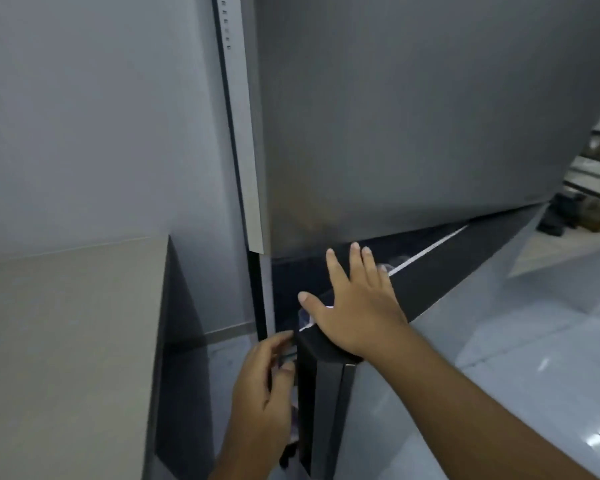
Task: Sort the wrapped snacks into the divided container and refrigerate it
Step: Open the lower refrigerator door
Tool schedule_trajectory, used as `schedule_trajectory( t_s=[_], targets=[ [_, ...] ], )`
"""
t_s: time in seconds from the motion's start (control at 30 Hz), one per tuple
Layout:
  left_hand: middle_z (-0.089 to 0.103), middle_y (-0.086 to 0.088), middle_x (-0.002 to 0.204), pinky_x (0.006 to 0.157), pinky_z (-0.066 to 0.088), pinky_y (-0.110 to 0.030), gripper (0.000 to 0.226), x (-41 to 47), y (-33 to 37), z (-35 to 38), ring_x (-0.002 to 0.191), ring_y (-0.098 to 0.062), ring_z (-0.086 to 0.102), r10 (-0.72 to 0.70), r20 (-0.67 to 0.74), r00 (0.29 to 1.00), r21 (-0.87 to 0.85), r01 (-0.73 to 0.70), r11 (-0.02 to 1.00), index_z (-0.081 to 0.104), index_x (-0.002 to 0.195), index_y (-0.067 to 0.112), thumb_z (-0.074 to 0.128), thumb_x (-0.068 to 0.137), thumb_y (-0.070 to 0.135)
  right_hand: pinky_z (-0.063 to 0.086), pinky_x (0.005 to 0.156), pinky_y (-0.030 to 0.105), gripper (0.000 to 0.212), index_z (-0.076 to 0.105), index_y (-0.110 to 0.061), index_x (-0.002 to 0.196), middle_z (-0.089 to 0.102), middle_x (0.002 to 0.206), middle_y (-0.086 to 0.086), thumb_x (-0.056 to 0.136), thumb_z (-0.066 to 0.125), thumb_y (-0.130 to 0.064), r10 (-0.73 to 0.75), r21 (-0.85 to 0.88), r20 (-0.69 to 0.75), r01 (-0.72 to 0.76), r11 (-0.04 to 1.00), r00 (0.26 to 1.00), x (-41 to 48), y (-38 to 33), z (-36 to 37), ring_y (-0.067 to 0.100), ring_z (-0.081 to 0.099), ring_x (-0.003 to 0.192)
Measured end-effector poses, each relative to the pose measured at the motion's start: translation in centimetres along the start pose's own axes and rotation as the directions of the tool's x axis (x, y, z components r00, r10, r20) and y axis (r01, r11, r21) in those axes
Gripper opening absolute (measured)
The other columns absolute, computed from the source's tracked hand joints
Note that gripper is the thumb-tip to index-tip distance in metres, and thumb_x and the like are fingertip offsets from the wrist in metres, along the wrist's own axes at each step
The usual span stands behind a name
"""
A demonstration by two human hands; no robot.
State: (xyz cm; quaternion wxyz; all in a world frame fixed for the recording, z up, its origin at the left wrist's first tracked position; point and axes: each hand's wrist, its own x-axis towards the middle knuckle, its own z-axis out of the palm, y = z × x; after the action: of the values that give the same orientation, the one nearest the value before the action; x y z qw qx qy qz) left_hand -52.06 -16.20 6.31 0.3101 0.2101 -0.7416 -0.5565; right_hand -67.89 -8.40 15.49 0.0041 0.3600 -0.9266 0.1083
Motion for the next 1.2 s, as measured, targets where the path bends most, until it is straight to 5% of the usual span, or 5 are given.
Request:
schedule_trajectory(
  t_s=[0.27, 0.53, 0.7, 0.87, 1.2],
  targets=[
    [0.019, 0.045, 0.153, 0.126, 0.011, -0.030, 0.054, 0.3, 1.0, 10.4, 0.145, 0.020, 0.011, -0.009, 0.632, 0.775, -0.025, 0.032, 0.999, 0.030, 0.148, 0.055, 0.036, 0.096, 0.068, -0.002, 0.124, 0.041, 0.092, -0.015, -0.034, 0.155, -0.018, 0.165, 0.001, 0.081, 0.011, -0.084, 0.241, 0.038, -0.013, -0.241, 0.970, 0.970, -12.9, 9.2, -3.3, 0.019, -0.018, 0.151],
    [-0.006, 0.022, 0.166, 0.127, -0.005, -0.039, 0.066, -3.5, 3.1, 25.1, 0.151, 0.004, -0.017, 0.215, 0.825, 0.523, 0.163, -0.584, 0.796, -0.001, 0.153, 0.047, 0.010, 0.094, 0.075, -0.004, 0.123, 0.038, 0.104, -0.016, -0.021, 0.156, -0.017, 0.165, 0.001, 0.082, 0.022, -0.084, 0.470, -0.072, -0.024, -0.471, 0.879, 0.882, -23.5, 22.8, -6.7, 0.017, -0.015, 0.152],
    [-0.004, 0.016, 0.170, 0.126, -0.006, -0.037, 0.075, -6.3, 5.7, 33.8, 0.155, -0.006, -0.013, 0.363, 0.866, 0.344, 0.020, -0.750, 0.662, 0.007, 0.161, 0.041, 0.026, 0.097, 0.075, 0.004, 0.122, 0.040, 0.105, -0.009, -0.020, 0.157, -0.007, 0.167, 0.002, 0.084, 0.033, -0.082, 0.573, -0.195, -0.127, -0.587, 0.786, 0.809, -27.3, 31.6, -8.8, 0.020, -0.003, 0.153],
    [-0.003, 0.016, 0.169, 0.122, -0.015, -0.027, 0.076, -10.0, 8.2, 41.8, 0.155, -0.004, -0.011, 0.390, 0.836, 0.385, 0.052, -0.764, 0.643, 0.007, 0.161, 0.038, 0.022, 0.096, 0.074, 0.022, 0.120, 0.045, 0.085, 0.007, -0.022, 0.158, 0.014, 0.165, 0.002, 0.092, 0.032, -0.070, 0.606, -0.304, -0.306, -0.679, 0.668, 0.734, -29.4, 38.5, -9.7, 0.024, 0.016, 0.151],
    [-0.003, 0.010, 0.171, 0.120, -0.017, -0.032, 0.076, -12.9, 10.2, 50.6, 0.156, -0.010, -0.013, 0.320, 0.828, 0.461, 0.150, -0.731, 0.665, 0.004, 0.162, 0.033, 0.019, 0.099, 0.071, 0.016, 0.119, 0.051, 0.070, 0.017, -0.019, 0.157, 0.022, 0.163, 0.005, 0.098, 0.036, -0.052, 0.631, -0.270, -0.438, -0.764, 0.586, 0.640, -29.3, 45.8, -9.4, 0.026, 0.019, 0.150]
  ],
)
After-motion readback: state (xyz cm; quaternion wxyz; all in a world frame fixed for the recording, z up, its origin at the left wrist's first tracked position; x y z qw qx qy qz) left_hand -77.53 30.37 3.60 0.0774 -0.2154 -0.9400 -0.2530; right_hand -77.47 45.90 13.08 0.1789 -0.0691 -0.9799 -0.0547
